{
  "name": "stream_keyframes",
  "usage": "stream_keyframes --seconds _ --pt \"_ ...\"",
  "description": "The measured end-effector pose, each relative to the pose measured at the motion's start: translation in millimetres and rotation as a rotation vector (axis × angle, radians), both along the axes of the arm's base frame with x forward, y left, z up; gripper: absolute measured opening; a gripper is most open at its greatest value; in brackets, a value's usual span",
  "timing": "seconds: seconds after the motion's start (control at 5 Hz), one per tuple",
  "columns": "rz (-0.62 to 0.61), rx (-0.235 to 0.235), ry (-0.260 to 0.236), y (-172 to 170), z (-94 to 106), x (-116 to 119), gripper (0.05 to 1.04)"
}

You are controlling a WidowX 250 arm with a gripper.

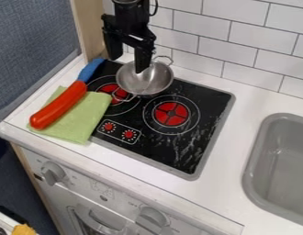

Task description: Move the blue spoon from the upper left to the lower right of the stove.

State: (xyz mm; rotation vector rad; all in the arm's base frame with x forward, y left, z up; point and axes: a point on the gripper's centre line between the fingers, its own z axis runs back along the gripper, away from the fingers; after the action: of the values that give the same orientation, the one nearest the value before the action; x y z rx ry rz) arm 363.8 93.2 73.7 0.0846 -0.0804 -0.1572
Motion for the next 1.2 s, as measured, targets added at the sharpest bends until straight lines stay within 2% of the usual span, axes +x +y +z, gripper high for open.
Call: stream_keyframes --seconds 0.2,0.4,0.6,0.8,1.0,1.2 --pt "-0.001 -0.014 0.030 -1 -11.2 -1 1.001" --pt "0.036 -0.059 0.026 17 -8.2 6 1.001" --pt "0.135 -0.090 0.019 54 -6.0 12 1.001" --pt "0.193 -0.084 -0.023 77 5.7 16 1.001" --pt "0.253 -0.075 -0.030 94 5.1 10 1.001" --pt "0.292 -0.046 -0.011 98 -9.7 0 1.001"
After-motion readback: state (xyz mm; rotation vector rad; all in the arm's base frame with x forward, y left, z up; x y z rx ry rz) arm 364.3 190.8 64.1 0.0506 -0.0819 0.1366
